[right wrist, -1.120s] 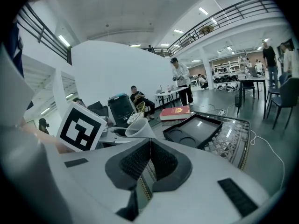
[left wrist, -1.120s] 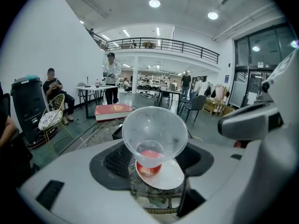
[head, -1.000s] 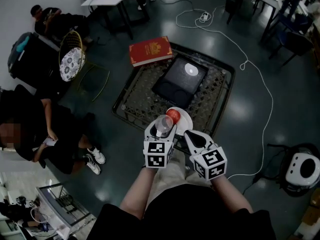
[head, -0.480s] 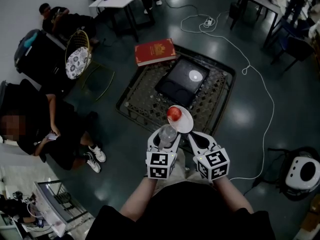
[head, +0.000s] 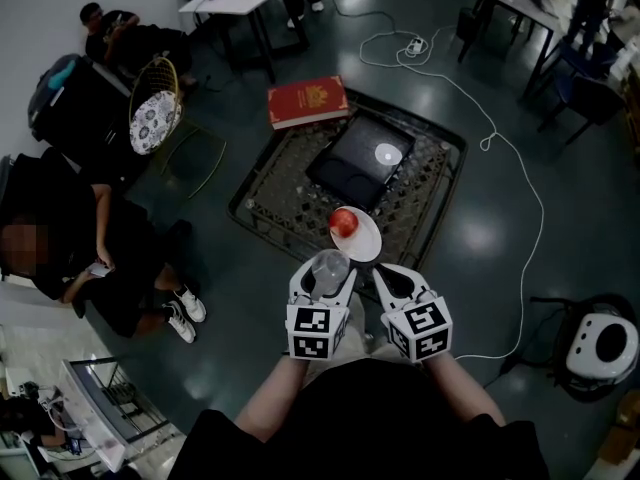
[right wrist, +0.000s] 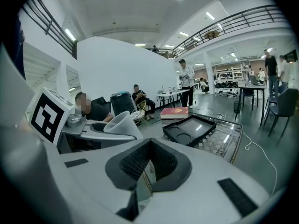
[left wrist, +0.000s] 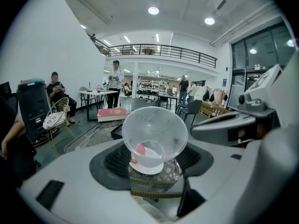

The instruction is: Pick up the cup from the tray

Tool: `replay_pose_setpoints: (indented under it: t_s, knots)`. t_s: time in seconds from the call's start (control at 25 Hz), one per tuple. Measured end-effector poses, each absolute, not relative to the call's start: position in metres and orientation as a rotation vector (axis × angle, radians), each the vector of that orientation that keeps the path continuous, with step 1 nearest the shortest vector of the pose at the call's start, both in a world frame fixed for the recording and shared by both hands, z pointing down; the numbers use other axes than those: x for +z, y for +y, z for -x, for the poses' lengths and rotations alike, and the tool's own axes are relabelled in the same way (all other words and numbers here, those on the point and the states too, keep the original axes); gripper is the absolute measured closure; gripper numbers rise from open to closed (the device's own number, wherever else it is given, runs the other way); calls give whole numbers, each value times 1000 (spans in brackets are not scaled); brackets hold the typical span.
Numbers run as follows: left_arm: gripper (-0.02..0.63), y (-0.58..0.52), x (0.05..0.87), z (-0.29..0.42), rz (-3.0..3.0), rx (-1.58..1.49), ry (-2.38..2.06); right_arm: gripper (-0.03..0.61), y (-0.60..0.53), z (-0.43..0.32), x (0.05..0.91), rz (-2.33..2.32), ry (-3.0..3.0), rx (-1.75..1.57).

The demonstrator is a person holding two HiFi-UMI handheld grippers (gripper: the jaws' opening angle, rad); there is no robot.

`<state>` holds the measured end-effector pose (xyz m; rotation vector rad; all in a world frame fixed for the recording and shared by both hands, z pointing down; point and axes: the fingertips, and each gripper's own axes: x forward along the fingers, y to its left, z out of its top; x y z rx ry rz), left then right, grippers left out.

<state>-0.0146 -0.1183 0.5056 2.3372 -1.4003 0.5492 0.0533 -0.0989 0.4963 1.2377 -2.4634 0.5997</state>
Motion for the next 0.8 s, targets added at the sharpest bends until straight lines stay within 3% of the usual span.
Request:
replay_pose_setpoints:
  t_s: [0.8]
  knots:
    - [324, -125, 502, 15, -2332, 530, -1409, 569, -98, -59, 495, -1252, -2443, 591]
